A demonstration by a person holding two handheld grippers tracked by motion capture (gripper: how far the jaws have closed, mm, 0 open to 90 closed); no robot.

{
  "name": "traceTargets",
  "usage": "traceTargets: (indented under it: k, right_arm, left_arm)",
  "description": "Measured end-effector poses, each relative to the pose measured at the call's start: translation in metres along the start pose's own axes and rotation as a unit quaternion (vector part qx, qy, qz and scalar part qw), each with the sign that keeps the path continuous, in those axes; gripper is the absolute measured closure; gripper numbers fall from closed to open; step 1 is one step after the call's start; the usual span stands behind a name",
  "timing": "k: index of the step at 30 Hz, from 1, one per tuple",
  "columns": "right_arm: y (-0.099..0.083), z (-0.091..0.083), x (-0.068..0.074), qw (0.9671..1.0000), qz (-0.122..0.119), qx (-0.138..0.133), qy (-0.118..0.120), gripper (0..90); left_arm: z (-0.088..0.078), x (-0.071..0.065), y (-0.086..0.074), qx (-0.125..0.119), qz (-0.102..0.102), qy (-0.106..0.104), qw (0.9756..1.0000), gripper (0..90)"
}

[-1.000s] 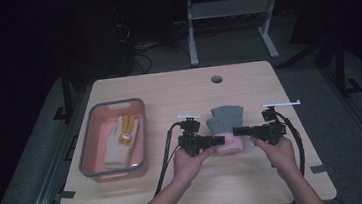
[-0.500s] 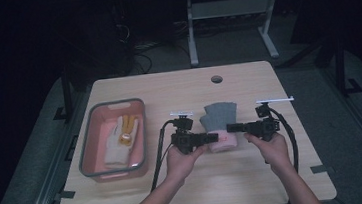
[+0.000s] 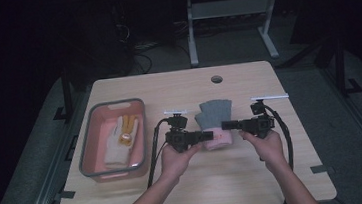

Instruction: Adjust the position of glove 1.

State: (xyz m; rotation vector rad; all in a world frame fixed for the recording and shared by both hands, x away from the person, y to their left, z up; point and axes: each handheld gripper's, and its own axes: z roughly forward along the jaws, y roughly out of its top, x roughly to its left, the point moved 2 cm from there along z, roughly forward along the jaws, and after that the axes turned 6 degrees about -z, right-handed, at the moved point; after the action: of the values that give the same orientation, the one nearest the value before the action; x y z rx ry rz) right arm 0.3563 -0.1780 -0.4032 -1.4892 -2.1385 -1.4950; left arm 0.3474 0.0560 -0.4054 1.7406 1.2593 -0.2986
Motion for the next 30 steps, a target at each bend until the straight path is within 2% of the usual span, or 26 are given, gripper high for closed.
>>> traceTargets:
  k: [30]
  right_arm:
    - [0.027, 0.025, 0.037, 0.9992, -0.036, 0.009, 0.015, 72.2]
  left_arm:
    - [-0.045, 0.009, 0.009, -0.030, 0.006, 0.011, 0.9995, 62.8]
